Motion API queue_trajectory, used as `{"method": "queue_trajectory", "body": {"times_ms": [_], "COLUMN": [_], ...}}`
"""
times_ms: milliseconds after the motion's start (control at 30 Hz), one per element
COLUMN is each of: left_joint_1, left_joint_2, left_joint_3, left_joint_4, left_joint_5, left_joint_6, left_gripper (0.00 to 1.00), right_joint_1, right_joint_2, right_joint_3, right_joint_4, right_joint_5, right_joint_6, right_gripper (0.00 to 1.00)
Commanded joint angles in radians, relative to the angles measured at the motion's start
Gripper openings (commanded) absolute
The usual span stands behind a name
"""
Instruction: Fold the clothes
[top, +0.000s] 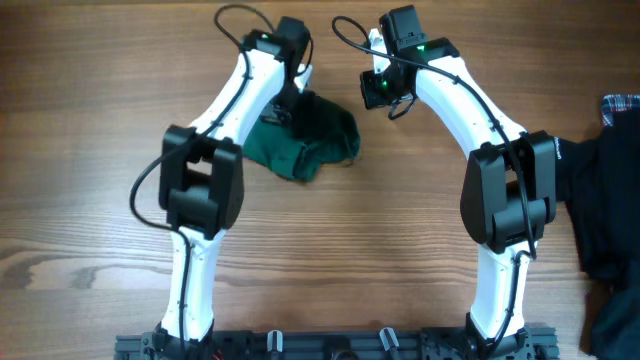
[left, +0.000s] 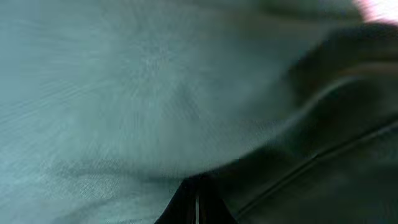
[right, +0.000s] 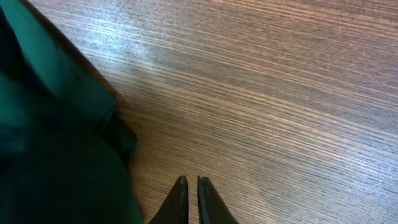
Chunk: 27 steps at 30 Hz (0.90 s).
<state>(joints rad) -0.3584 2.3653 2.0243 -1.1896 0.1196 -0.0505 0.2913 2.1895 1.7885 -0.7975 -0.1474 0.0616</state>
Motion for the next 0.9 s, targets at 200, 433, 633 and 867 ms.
{"method": "queue_trajectory", "body": {"times_ms": [200, 433, 633, 867], "left_joint_1": [0.034, 0.207, 0.292, 0.262], "left_joint_2": [-0.126, -0.152, -0.029, 0.053], "left_joint_3": [0.188, 0.143, 0.042, -0.086], "left_joint_4": [0.004, -0.003, 0.0, -0.024], "left_joint_5": [0.024, -0.071, 0.021, 0.029], "left_joint_6": [-0.01, 0.111, 0.095, 0.062], "left_gripper": [0.31, 0.95, 0.87, 0.77], "right_joint_1": [-0.003, -0.004, -0.004, -0.01], "right_joint_2": [0.002, 0.002, 0.002, 0.002], "right_joint_3": [0.001, 0.001, 0.001, 0.001], "right_joint_4": [-0.008, -0.027, -0.081, -0.145], "right_joint_5": [0.018, 0.018, 0.022, 0.035], "right_joint_6": [-0.01, -0.029, -0.036, -0.035], "right_gripper": [0.14, 0.18, 0.21, 0.22]}}
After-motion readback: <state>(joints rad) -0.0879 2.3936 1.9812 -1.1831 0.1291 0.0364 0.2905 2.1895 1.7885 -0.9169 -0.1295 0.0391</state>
